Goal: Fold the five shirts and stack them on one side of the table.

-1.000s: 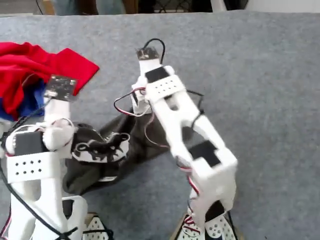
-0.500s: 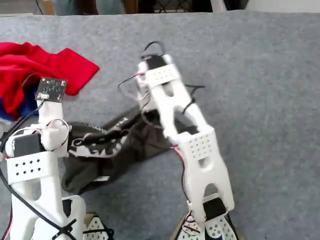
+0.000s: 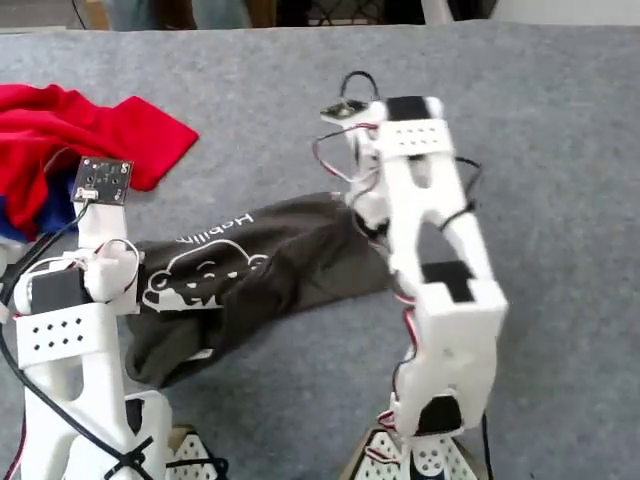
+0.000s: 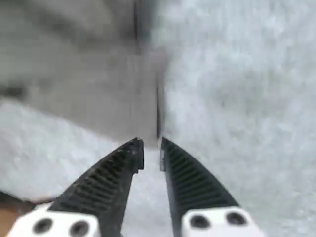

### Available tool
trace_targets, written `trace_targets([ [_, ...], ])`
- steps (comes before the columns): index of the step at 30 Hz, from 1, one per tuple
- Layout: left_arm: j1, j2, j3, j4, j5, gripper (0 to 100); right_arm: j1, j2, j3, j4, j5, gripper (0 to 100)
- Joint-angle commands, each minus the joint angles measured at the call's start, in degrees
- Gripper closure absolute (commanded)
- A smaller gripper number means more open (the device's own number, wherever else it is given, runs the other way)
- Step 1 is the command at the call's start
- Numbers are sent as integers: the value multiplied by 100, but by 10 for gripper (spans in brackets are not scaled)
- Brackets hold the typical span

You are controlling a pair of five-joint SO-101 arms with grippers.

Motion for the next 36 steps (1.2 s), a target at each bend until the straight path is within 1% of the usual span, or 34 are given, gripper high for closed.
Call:
trace_targets([
  [1,-48,-44,-22,-88,53,971,404,-743,699,-114,791,910],
  [3,-13,-44,-22,-88,62,971,484,-980,1033,-237,941,910],
  [5,-13,-44,-22,-88,62,971,440,-1200,1182,-431,826,910],
  [8,-13,-44,-22,-88,62,971,97,-1385,1007,-721,237,910],
  [11,-13,-44,-22,-88,62,971,-316,-1349,655,-1081,-879,910],
  [13,-13,-44,-22,-70,62,971,-519,-1218,365,-1231,-1978,910],
  [16,-13,-53,-22,-44,62,971,-703,-796,-154,-1169,-3745,909],
  [18,-13,-53,-22,-44,62,971,-870,-400,-585,-1002,-4536,907],
  [21,-13,-70,-22,-44,62,971,-1064,251,-1341,-624,-5336,907],
  [25,-13,-53,-22,-70,62,971,-1152,1138,-2536,53,-5978,906],
  [27,-13,-53,-22,-79,62,971,-1152,1525,-3011,149,-6215,906],
  [30,-13,-53,-22,-79,62,971,-1160,1859,-3398,149,-6303,906],
  [36,-13,-88,-22,-44,62,971,-1169,1938,-3442,149,-6303,890],
])
